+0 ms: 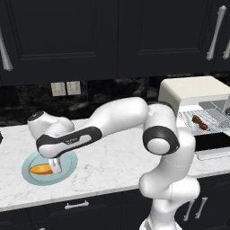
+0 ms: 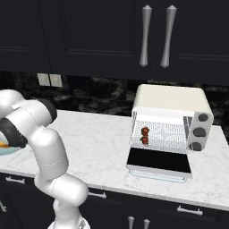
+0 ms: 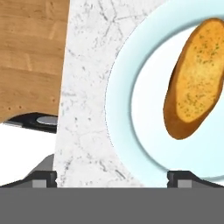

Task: Pick up the kebab skewer and baguette bread, and place them inside the toaster oven. Close the toaster oven door and start by setting the timer.

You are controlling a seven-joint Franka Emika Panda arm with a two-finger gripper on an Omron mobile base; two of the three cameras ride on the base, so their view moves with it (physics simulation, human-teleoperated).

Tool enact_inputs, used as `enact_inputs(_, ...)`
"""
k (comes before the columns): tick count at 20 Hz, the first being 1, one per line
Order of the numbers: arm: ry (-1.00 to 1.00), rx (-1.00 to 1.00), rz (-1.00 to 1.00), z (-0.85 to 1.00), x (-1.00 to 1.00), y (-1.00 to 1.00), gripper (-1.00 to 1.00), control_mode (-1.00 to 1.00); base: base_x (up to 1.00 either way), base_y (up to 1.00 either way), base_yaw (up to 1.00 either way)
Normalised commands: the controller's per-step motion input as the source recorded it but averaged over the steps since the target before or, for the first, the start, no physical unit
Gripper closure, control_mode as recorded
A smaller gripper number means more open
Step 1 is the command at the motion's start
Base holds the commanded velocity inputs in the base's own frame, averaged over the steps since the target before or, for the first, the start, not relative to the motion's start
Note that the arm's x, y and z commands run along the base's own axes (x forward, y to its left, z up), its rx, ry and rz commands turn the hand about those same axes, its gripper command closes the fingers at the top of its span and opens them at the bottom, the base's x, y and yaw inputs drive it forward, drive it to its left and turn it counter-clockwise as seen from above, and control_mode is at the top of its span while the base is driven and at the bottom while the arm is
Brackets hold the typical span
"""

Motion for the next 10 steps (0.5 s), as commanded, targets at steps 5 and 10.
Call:
enact_inputs(5, 0.0, 0.05, 0.0, -0.29, 0.14, 0.28, -1.0, -1.0, 0.0, 0.0, 0.0)
enact_inputs(10, 0.0, 0.0, -0.03, -0.23, 0.3, 0.24, -1.0, -1.0, 0.0, 0.0, 0.0)
